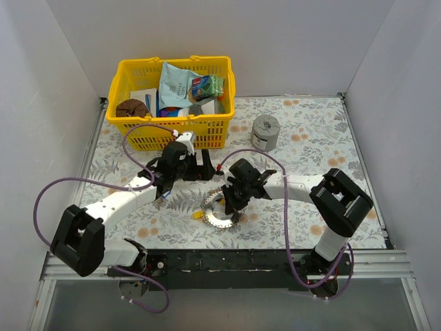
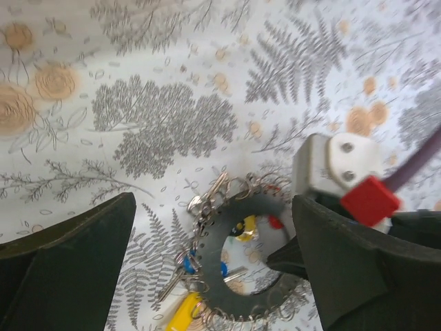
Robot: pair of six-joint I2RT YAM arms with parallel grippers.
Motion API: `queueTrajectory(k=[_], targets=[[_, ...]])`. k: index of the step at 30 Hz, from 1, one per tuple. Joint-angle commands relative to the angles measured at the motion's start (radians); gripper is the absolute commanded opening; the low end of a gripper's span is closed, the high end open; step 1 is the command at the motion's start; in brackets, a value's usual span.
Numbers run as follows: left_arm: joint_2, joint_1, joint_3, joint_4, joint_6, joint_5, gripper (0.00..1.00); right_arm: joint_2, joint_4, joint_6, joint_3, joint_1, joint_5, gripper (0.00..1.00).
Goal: Put the keys on the keyring
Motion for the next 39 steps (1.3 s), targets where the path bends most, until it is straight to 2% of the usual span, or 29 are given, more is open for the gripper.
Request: queueTrajectory(k=[1,17,26,29,34,39], targets=[[-0.120,0.019,-0.039,0.090,-0.029,-0.074,0.98,-0.035,-0.061,-0.014,-0.056,0.002,0.055,0.01],[-0.109,0.047,-0.073,0.132,-0.051,-0.024,0.98,-0.118,-0.308,-0.137,-0.059,-0.027,0.304,0.01],[-0.060,0.047,-0.093,0.170,-0.063,0.062,0.98,-0.066,-0.310,-0.185,0.006,-0.111,0.397,0.01],[-0.060,0.047,-0.103,0.201,-0.065,0.067,0.98,-0.025,-0.319,-0.194,0.082,-0.122,0.431,0.01],[-0.049,0.047,-0.102,0.196,-0.049,0.078,0.98,-0.017,-0.287,-0.229,0.158,-0.122,0.332,0.01],[-0.049,0.049,-0.112,0.210,-0.040,0.085,0.98,-0.118,-0.190,-0.260,0.124,-0.120,0.155,0.01]])
